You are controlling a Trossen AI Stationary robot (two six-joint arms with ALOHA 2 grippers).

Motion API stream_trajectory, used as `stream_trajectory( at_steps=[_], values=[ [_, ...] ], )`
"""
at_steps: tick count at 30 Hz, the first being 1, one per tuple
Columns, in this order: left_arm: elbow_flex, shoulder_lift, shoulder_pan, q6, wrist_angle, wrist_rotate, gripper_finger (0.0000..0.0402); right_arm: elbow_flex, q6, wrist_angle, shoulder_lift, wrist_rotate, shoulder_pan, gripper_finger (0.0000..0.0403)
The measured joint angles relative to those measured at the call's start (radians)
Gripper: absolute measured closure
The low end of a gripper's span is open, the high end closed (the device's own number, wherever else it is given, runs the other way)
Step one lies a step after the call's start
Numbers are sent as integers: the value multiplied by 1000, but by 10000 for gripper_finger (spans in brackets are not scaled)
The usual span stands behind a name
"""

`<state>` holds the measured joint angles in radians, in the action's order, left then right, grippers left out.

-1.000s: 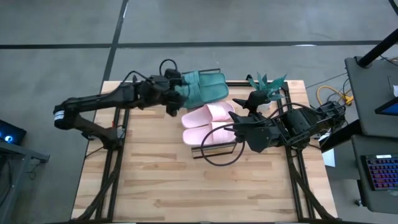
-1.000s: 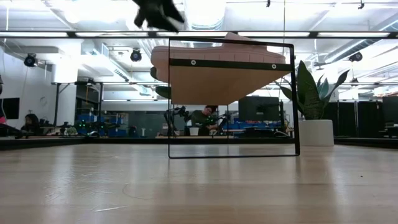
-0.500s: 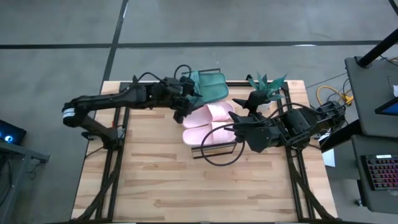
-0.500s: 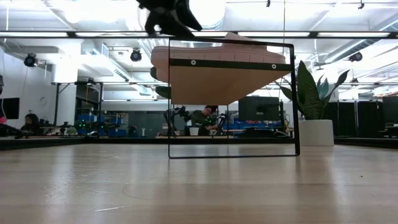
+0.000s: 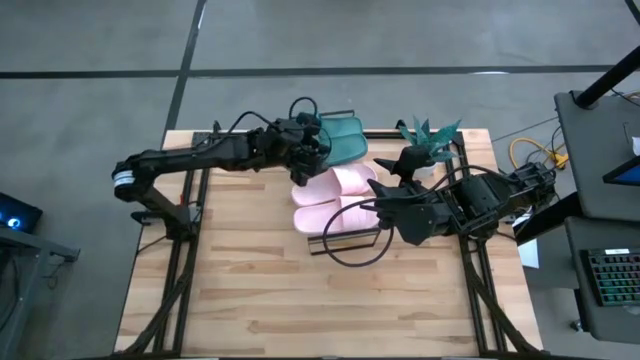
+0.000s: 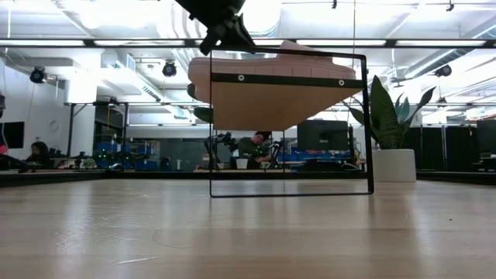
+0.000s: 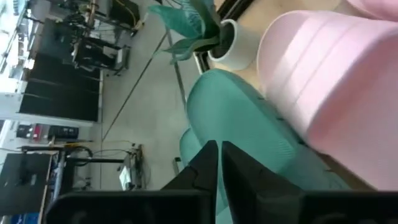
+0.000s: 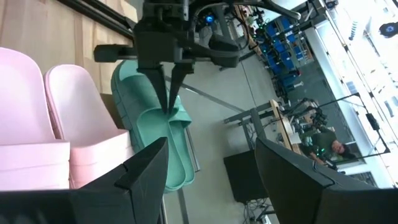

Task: Pick and place slides into the shelf
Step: Put the green slide on the shelf

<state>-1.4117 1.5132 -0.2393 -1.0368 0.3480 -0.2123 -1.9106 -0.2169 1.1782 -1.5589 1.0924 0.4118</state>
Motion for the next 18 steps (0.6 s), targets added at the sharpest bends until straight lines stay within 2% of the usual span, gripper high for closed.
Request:
stream_trajectory(
  at_steps=[18],
  values=[
    [7,100,-50,7,63,40,401,0,4,0,0,0,0,172]
  ],
)
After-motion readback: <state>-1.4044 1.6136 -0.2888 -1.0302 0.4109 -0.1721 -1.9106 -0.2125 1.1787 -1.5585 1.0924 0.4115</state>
